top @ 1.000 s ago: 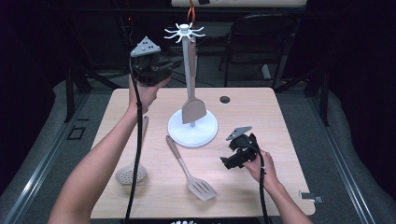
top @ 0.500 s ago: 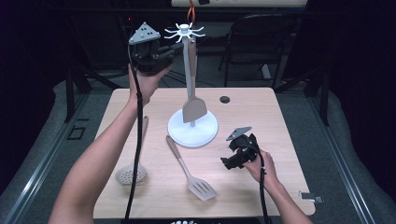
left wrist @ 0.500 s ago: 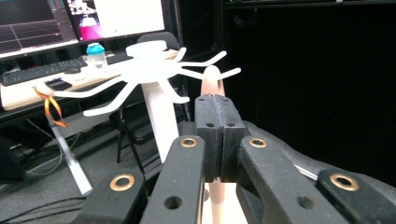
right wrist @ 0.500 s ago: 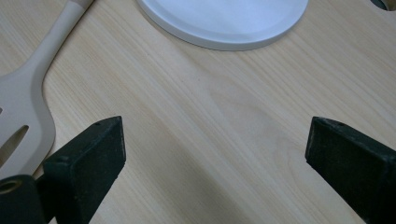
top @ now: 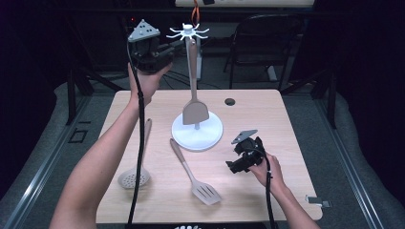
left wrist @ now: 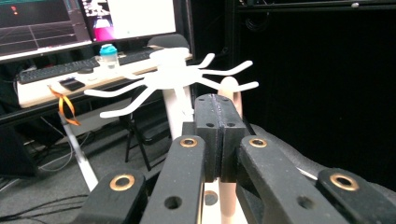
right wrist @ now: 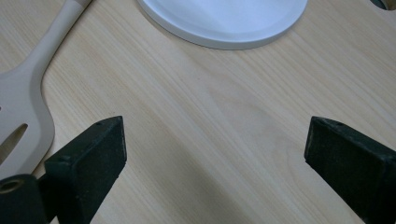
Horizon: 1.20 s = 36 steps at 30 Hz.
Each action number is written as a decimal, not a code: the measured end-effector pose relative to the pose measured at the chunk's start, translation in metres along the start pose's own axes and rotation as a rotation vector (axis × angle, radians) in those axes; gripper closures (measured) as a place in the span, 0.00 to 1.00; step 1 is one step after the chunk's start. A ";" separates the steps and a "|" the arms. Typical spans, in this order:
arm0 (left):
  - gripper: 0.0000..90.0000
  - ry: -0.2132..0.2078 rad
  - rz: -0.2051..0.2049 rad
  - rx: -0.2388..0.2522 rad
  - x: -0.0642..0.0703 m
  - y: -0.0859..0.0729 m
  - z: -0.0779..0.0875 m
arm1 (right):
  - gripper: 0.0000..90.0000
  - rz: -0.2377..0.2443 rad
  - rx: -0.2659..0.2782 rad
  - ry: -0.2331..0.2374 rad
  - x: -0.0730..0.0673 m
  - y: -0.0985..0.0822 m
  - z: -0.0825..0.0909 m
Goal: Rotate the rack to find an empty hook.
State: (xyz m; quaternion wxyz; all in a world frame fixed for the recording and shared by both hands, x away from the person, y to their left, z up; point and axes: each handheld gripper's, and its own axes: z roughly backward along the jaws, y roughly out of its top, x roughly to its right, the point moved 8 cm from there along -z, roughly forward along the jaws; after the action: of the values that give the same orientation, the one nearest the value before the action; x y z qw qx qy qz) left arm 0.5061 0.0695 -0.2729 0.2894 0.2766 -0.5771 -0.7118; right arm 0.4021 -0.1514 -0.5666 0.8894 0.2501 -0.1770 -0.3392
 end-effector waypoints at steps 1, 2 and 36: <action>1.00 0.004 0.007 0.004 -0.002 0.000 0.000 | 0.06 0.001 -0.002 0.000 0.000 0.000 0.000; 1.00 0.006 0.012 0.006 -0.003 0.000 0.000 | 0.06 0.003 -0.005 0.002 0.000 0.000 0.000; 0.88 0.031 0.038 0.003 -0.024 0.000 -0.001 | 0.06 0.013 -0.014 -0.002 -0.001 0.000 -0.001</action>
State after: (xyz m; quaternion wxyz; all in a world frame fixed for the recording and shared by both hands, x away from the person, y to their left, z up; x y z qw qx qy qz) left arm 0.5230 0.0861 -0.2713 0.3111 0.2771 -0.5789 -0.7010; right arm 0.4012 -0.1505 -0.5675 0.8932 0.2423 -0.1770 -0.3349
